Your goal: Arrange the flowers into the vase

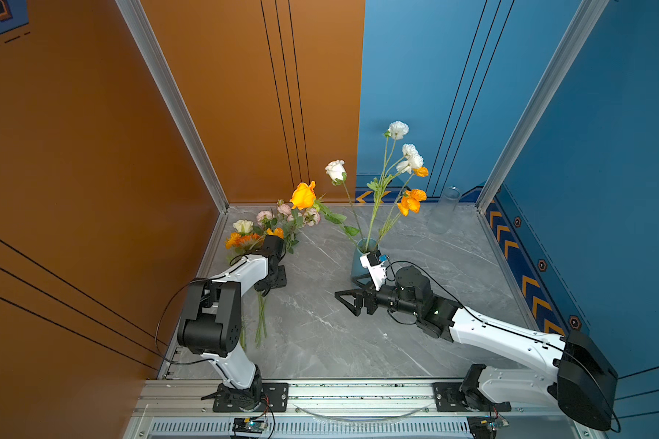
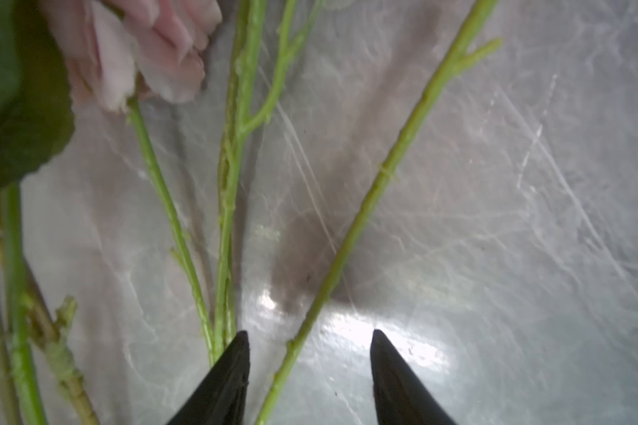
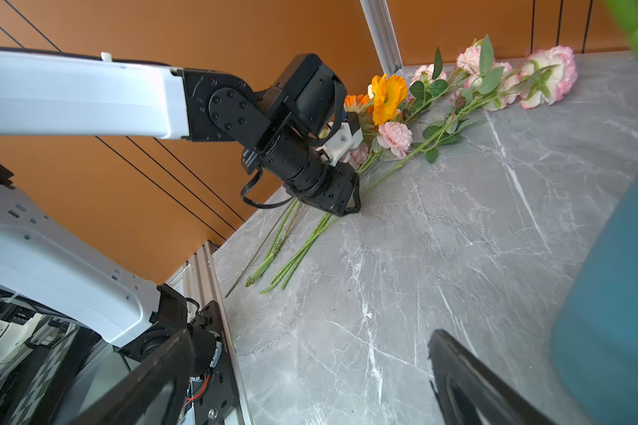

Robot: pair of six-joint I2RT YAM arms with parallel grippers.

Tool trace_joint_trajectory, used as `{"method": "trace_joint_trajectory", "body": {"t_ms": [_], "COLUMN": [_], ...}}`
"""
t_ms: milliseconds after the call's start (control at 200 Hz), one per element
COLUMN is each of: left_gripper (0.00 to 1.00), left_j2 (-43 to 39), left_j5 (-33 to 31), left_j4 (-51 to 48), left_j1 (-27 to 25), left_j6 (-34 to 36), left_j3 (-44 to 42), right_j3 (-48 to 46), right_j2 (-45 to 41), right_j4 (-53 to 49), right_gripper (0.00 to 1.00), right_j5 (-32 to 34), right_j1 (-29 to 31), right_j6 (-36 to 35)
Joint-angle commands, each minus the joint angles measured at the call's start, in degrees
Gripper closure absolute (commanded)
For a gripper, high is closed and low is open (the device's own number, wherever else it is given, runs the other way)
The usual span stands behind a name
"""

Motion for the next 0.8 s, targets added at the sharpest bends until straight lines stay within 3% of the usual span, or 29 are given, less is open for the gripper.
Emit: {"method": "trace_joint_trajectory", "body": {"t_ms": [0,145,335,481,796], "left_gripper": [0.51,0.66,0.74,1.0,1.0], "left_j2": [2.5,4.8,5.1,4.3,-7.2], "left_j5": [3.8,6.0,7.2,8.5,16.6], "left_j4": [2.1,2.2,2.1,2.1,1.4], "left_j1": [0.8,0.4,0.0,-0.9,-1.6], "left_j6": [1.7,2.5,2.8,4.1,5.3], "left_j3": [2.7,3.5,2.2,2.0,0.7], "right_j3": [-0.7,0.2,0.4,0.0,0.9], "right_j2": [-1.6,-1.9,-2.6,-3.2,-3.7], "right_j4": [0.2,-1.7,-3.0,-3.7,-5.6], "right_gripper": [0.0,0.0,0.0,0.0,0.0], "right_j5": [2.1,1.8,1.7,1.8,2.6], "right_j1": [0.0,-0.8,-1.3,-1.4,-1.7], "right_j6": [0.6,-0.3,-1.1,-1.4,-2.0]}}
